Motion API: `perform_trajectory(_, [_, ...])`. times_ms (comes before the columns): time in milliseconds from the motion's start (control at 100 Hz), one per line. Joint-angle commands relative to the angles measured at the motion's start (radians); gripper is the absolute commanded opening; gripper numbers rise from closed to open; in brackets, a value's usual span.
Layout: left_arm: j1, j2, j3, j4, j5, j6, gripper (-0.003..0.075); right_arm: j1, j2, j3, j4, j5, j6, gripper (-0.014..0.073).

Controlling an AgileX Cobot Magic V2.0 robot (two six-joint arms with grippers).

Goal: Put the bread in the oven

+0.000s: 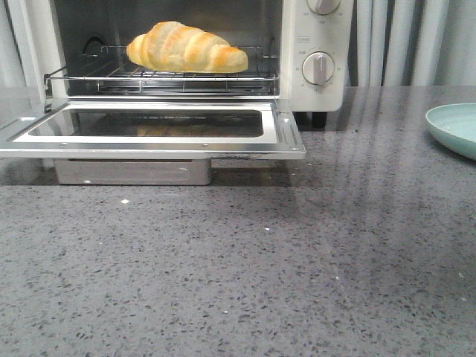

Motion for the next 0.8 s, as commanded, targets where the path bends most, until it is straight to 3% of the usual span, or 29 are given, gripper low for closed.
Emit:
perform_trajectory(0, [0.004, 0.019, -0.005, -0.013, -0.106, -0.006, -0.0022, -0.007, -0.088, -0.032, -0.043, -0.012, 0.008, -0.0049])
perform_trajectory(230, [0.004, 0.019, 0.015, -0.013, -0.126, -0.006, -0.0022, -0.007, -0.177, -0.032, -0.072, 0.070, 0.008, -0.0049])
perform_trajectory(360, [0.004, 0.019, 0.015, -0.013, -0.136, -0.006, -0.0022, -0.007, -0.215, -0.032, -0.161, 0.154, 0.009, -0.0049])
perform_trajectory(490, [0.004, 0.019, 0.015, -0.013, -0.157, -0.006, -0.0022, -0.019, -0.264, -0.032, -0.227, 0.123, 0.008, -0.0049])
perform_trajectory(790, [0.004, 0.019, 0.042, -0.015, -0.195, -0.006, -0.0022, -0.271, -0.392, -0.020, -0.229, 0.096, 0.012, -0.0049])
